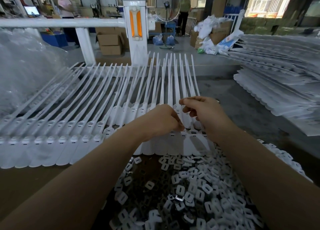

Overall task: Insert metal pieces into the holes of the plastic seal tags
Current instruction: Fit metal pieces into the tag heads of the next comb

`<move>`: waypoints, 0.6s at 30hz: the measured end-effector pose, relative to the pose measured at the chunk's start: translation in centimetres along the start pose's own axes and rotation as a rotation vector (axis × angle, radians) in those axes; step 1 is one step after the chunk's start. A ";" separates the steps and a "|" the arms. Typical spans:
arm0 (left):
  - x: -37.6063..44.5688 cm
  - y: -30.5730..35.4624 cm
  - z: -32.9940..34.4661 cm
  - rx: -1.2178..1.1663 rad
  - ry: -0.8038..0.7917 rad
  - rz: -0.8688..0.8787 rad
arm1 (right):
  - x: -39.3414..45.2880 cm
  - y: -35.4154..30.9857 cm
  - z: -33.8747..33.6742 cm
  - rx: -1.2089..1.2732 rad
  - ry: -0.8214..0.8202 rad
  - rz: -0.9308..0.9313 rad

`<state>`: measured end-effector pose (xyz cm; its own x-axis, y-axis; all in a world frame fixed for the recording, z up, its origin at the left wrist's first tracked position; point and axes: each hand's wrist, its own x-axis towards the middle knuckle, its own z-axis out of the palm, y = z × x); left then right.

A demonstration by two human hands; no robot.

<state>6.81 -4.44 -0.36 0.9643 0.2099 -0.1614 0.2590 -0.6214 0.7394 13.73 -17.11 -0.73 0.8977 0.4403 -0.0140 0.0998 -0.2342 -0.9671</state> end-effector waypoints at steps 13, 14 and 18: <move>0.2 0.9 0.3 0.088 -0.009 -0.118 | -0.2 -0.1 0.2 -0.031 -0.001 -0.022; 0.1 1.0 0.3 0.096 -0.007 -0.127 | -0.2 -0.1 0.2 -0.031 -0.001 -0.021; 0.3 0.7 0.5 0.137 0.005 -0.181 | -0.2 0.0 0.3 -0.026 0.000 -0.012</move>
<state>7.29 -5.19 -0.26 0.9014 0.3306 -0.2795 0.4328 -0.6699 0.6033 13.42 -16.94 -0.76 0.8961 0.4438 -0.0022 0.1221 -0.2514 -0.9602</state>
